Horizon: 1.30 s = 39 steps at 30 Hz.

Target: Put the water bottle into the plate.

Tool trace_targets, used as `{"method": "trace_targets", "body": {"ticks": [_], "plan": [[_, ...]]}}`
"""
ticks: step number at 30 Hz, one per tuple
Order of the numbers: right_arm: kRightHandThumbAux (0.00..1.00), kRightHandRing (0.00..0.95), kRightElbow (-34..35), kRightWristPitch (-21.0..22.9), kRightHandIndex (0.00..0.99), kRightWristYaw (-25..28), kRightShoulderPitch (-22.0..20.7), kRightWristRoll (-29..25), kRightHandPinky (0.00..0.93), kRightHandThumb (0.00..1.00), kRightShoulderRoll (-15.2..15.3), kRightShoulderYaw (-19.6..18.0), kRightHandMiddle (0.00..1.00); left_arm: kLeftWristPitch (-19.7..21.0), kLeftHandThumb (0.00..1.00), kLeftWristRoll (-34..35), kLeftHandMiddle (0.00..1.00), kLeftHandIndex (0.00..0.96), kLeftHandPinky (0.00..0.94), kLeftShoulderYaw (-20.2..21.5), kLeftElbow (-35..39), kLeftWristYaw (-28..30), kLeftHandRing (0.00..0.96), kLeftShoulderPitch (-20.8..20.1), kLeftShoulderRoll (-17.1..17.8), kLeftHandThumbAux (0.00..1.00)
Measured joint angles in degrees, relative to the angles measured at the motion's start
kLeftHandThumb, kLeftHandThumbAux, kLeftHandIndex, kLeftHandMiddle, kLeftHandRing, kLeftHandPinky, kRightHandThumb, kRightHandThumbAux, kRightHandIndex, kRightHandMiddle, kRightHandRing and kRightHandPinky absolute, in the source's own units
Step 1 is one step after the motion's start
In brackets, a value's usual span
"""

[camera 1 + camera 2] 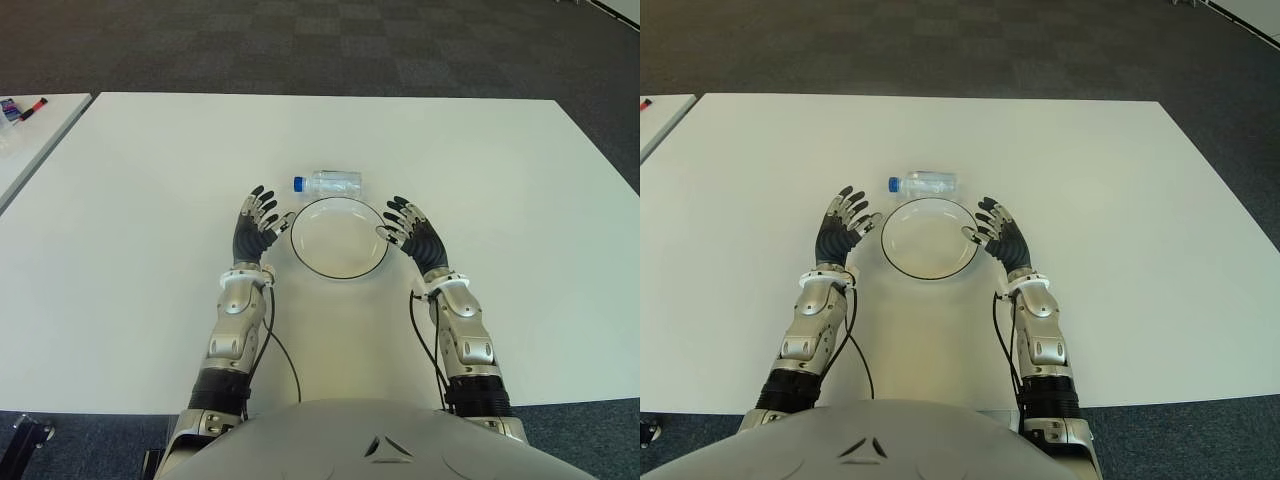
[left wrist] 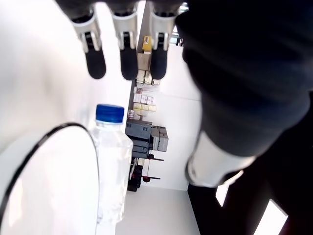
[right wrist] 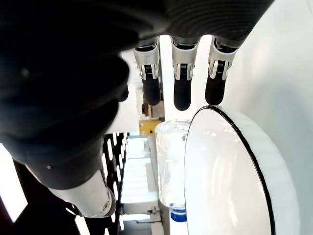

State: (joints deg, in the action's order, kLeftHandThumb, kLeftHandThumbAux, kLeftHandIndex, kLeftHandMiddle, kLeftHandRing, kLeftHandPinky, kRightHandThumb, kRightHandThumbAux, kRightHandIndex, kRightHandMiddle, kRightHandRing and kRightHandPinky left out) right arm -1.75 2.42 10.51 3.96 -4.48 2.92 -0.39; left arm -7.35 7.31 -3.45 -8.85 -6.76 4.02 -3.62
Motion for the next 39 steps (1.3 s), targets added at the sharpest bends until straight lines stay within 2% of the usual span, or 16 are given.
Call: {"method": "trace_targets", "body": {"ticks": [39], "plan": [[0.835,0.185,4.56,0.18,0.164,1.07,2.74,-0.39,0.225,0.169,1.38,1.04,0.187,0.03,0.23,0.05,0.171,0.111,0.199,-1.79,1.09,0.44,0.169,1.19,0.11,0.853]]}}
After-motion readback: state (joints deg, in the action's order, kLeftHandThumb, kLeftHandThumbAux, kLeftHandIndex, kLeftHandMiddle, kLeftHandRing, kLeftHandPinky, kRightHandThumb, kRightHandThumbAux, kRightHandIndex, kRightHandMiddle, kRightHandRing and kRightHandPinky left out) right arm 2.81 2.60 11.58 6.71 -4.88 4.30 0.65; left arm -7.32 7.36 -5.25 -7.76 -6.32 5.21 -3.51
